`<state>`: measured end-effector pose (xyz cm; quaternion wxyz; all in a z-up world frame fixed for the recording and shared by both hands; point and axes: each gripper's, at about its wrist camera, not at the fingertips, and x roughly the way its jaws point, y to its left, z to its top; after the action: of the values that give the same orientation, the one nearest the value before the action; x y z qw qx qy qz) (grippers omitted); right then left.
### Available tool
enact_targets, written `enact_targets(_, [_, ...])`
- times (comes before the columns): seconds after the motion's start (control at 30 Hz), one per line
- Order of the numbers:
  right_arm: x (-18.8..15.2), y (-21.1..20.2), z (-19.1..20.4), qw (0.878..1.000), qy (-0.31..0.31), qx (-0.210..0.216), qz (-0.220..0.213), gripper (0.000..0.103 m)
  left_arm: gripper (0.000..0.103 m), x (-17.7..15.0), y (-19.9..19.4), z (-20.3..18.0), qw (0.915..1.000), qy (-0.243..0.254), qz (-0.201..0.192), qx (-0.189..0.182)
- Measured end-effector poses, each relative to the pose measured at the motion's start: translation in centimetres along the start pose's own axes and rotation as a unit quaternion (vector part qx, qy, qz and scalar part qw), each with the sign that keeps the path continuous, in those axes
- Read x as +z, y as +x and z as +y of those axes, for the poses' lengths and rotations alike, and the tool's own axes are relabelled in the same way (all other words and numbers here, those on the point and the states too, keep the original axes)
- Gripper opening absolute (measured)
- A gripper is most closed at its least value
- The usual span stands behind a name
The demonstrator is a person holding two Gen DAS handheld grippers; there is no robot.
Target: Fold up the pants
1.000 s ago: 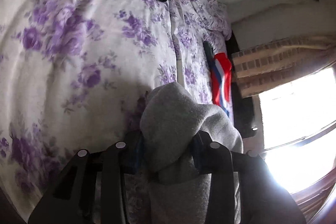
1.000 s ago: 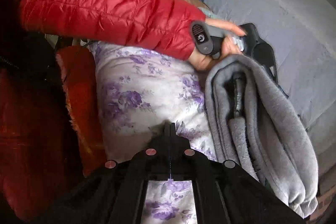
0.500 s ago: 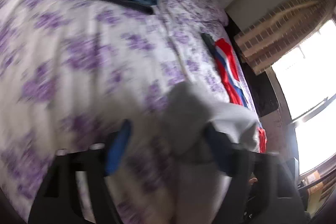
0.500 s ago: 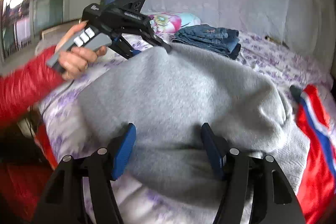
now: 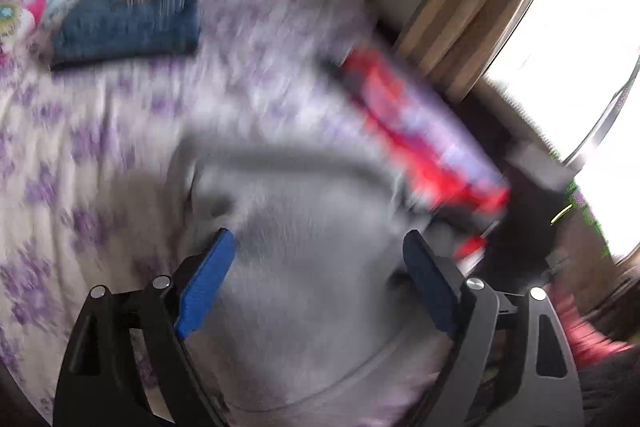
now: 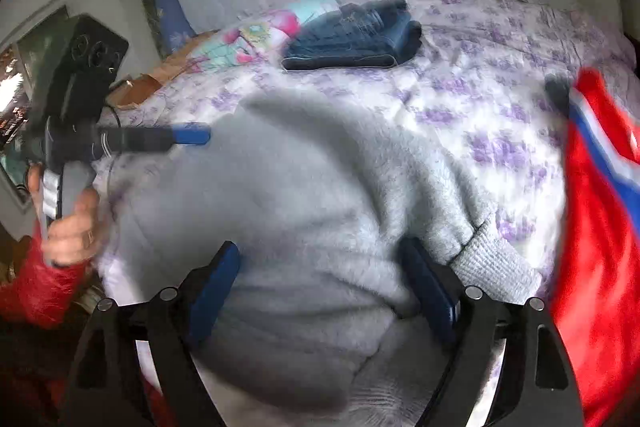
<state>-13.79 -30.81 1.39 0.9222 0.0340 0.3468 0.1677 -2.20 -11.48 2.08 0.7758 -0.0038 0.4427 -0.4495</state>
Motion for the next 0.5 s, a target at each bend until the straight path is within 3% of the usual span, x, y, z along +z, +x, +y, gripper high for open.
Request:
enact_targets(0.03, [0.2, -0.4, 0.3, 1.0, 0.003, 0.002, 0.0, 0.084, 0.084, -1.3, 2.0, 0.1, 0.9993, 0.017, 0.015, 0.03])
enact_targets(0.13, [0.7, -4.1, 1.0, 0.999, 0.013, 0.0, -0.044, 0.088, 0.085, -2.1, 0.8, -1.8, 0.9949, 0.059, -0.001, 0.082])
enact_targets(0.2, [0.5, -6.0, 0.1, 0.997, 0.012, -0.03, -0.069, 0.1, 0.085, -2.1, -0.9, -2.2, 0.9946, 0.057, -0.004, 0.086])
enact_targets(0.27, [-0.1, -6.9, -1.8, 0.996, 0.032, -0.053, -0.066, 0.1, 0.092, -2.5, -3.2, -1.9, 0.9944, 0.057, -0.028, 0.084])
enact_targets(0.4, [-2.5, -5.6, -5.9, 0.991, 0.132, -0.035, -0.013, 0.1, 0.098, -2.7, -6.3, 1.1, 0.9916, 0.008, -0.069, 0.109])
enact_targets(0.5, [-3.6, -4.5, -7.2, 0.982, 0.186, 0.012, -0.016, 0.1, 0.098, -3.2, -6.6, 4.9, 0.9922, -0.077, -0.061, 0.077])
